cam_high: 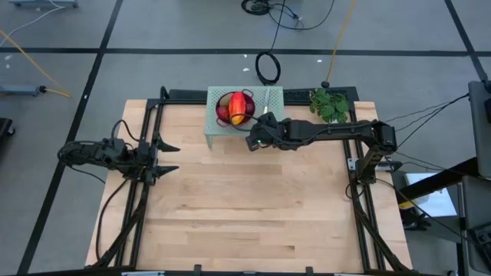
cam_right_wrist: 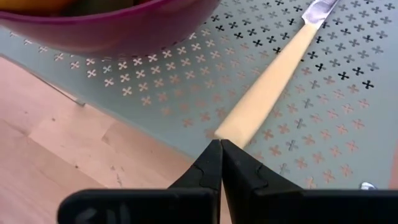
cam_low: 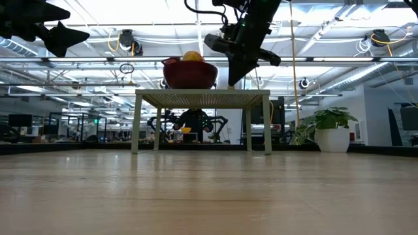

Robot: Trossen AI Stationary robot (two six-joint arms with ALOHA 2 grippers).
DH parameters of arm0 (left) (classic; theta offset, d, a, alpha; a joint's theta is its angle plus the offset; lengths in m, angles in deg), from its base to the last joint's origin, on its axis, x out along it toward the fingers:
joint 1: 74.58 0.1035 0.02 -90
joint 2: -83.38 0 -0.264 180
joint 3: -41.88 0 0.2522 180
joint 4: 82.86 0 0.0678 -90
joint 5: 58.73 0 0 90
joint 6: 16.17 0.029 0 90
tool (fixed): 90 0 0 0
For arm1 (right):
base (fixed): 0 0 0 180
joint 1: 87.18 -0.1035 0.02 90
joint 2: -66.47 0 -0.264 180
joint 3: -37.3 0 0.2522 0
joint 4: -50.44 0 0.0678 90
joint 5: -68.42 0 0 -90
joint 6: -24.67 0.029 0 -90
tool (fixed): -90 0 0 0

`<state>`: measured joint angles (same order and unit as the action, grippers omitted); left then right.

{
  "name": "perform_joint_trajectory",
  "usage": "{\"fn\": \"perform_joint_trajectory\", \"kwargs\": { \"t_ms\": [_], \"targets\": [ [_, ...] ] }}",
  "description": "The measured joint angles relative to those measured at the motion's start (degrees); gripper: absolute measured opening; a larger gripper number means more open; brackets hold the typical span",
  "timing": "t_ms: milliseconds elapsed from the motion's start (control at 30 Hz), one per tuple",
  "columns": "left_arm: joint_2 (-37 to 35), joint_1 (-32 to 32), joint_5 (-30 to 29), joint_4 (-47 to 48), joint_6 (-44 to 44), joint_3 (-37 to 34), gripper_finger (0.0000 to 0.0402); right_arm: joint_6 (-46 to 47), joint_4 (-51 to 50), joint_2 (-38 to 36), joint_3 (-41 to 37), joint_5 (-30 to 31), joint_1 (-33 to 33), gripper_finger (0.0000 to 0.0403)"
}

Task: Pick & Place Fruit
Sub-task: Return to Home Position

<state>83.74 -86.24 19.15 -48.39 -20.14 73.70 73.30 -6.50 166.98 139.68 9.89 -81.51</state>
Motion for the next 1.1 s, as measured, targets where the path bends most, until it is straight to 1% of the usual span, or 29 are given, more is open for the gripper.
{"fn": "perform_joint_trajectory", "kwargs": {
  "t_ms": [633, 733, 933, 1100],
  "targets": [
    [0.0, 0.0, 0.09, 0.02, -0.81, 0.0, 0.031, 0.04, -0.65, 0.0, 0.0, 0.25, 0.39, 0.0],
    [0.0, -0.02, 0.1, 0.02, -0.81, 0.0, 0.031, 0.14, -1.42, -0.86, -0.02, 0.24, 0.39, 0.0],
    [0.0, -0.02, 0.09, 0.02, -0.63, 0.0, 0.031, 1.65, -4.12, -2.8, -0.07, 3.1, 0.39, 0.0],
    [0.0, -0.02, 0.09, 0.07, -0.66, 0.0, 0.031, 1.68, -4.77, -4.22, -0.09, 3.58, 0.26, 0.0]
  ]
}}
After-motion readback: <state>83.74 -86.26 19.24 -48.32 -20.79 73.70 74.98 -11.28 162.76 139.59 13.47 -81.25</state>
